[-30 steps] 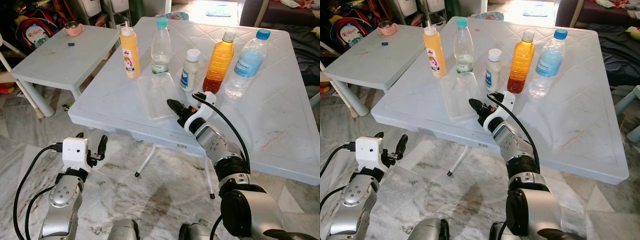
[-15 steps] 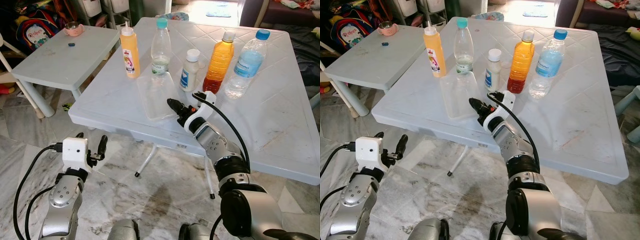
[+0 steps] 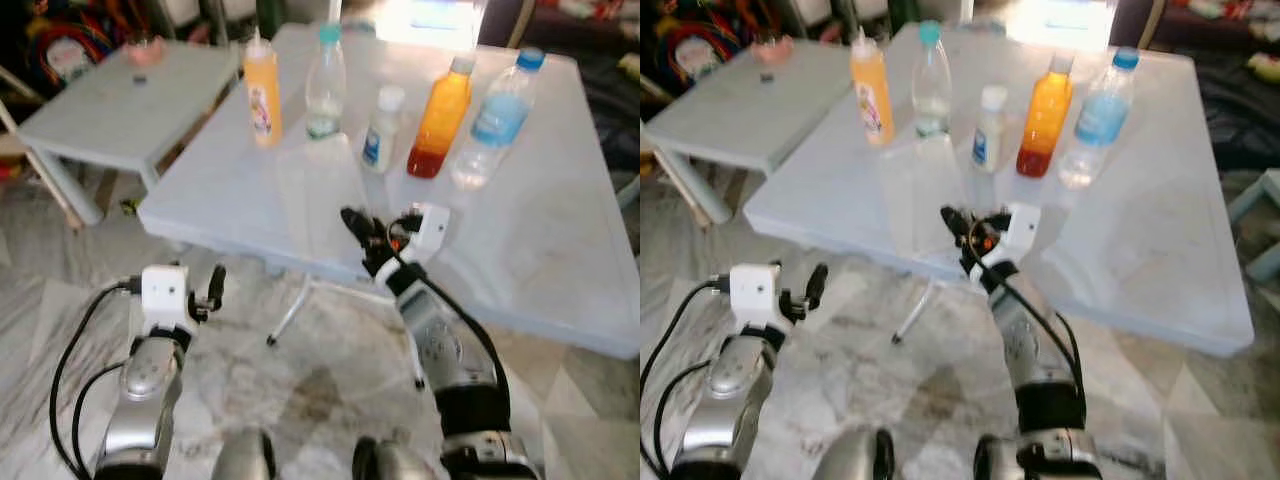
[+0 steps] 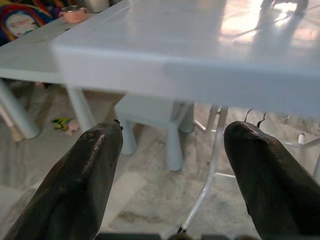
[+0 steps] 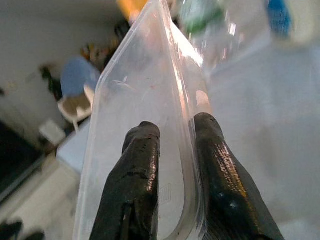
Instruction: Restocking fridge
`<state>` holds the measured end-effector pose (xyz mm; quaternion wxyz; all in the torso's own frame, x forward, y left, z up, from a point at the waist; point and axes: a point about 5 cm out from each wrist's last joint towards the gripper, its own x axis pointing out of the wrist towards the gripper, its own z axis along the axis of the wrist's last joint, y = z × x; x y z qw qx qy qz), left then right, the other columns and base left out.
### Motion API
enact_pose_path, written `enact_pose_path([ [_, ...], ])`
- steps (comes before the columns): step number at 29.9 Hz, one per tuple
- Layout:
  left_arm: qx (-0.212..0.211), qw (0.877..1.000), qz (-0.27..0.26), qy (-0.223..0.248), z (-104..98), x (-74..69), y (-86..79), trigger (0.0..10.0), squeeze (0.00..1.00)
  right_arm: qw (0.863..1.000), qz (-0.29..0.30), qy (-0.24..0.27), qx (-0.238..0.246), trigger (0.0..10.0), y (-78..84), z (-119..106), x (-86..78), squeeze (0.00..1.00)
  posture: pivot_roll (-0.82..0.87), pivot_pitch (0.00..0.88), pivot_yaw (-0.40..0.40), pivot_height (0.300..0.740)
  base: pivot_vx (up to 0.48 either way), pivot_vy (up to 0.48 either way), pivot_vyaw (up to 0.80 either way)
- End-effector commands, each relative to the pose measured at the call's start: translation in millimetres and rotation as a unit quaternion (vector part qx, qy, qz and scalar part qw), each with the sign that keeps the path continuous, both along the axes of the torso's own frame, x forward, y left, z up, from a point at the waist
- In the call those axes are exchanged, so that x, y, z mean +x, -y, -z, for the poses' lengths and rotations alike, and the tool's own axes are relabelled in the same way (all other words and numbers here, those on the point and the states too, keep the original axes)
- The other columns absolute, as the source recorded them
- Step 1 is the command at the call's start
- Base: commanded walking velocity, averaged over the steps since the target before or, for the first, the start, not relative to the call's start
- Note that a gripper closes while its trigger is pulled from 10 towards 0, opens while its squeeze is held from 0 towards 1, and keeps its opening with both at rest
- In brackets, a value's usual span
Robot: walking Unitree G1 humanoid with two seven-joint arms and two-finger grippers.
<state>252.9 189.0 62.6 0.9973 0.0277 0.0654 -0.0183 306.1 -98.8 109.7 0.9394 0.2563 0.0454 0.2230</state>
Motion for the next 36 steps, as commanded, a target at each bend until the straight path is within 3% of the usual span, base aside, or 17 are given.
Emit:
enact_pose_path([
  [1, 0.009, 1.0, -0.011, -0.005, 2, -1.1, -5.1, 10.0, 0.0, 0.999, 0.007, -0.038, -0.027, 10.0, 5.6, 15, -7.2, 0.0, 0.1, 0.031, 0.03, 0.74, -0.337, 0.0, 0.0],
  [12, 0.027, 0.999, -0.025, 0.014, -9, 9.6, -22.7, 10.0, 0.0, 0.998, 0.005, -0.018, -0.055, 10.0, 19.4, 6, -17.0, 0.0, 0.09, 0.018, 0.034, 0.74, -0.339, 0.0, 0.0],
  [18, 0.032, 0.999, -0.026, -0.01, 3, -5.7, -26.7, 10.0, 0.0, 0.993, -0.056, 0.004, -0.1, 10.0, 26.9, 2, -30.8, 0.0, 0.09, 0.0, 0.05, 0.74, -0.337, 0.0, 0.0],
  [22, 0.031, 0.999, -0.027, -0.019, 10, -14.3, -26.3, 10.0, 0.0, 0.992, -0.071, 0.017, -0.101, 10.0, 33.0, -4, -35.0, 0.0, 0.09, 0.0, 0.033, 0.74, -0.304, 0.0, 0.35],
  [26, 0.029, 0.999, -0.032, -0.022, 13, -18.3, -25.7, 10.0, 0.0, 0.993, -0.062, 0.016, -0.1, 10.0, 36.2, -5, -32.5, 0.0, 0.1, 0.0, 0.023, 0.74, -0.127, 0.0, 0.77],
  [30, 0.021, 0.999, -0.045, -0.016, 14, -18.5, -19.5, 10.0, 0.0, 0.996, -0.02, 0.015, -0.084, 10.0, 33.8, -6, -24.6, 0.0, 0.11, 0.0, -0.01, 0.74, 0.0, 0.0, 0.77],
  [31, 0.018, 0.998, -0.058, -0.014, 15, -19.5, -17.6, 10.0, 0.0, 0.997, 0.015, 0.014, -0.07, 10.0, 29.5, -5, -21.8, 0.0, 0.11, 0.0, -0.006, 0.74, 0.0, 0.0, 0.77],
  [36, 0.021, 0.995, -0.097, -0.006, 14, -22.4, -20.7, 10.0, 0.0, 0.996, 0.013, 0.019, -0.082, 10.0, 28.0, -3, -28.7, 0.0, 0.1, 0.0, -0.003, 0.74, 0.0, 0.0, 0.77],
])
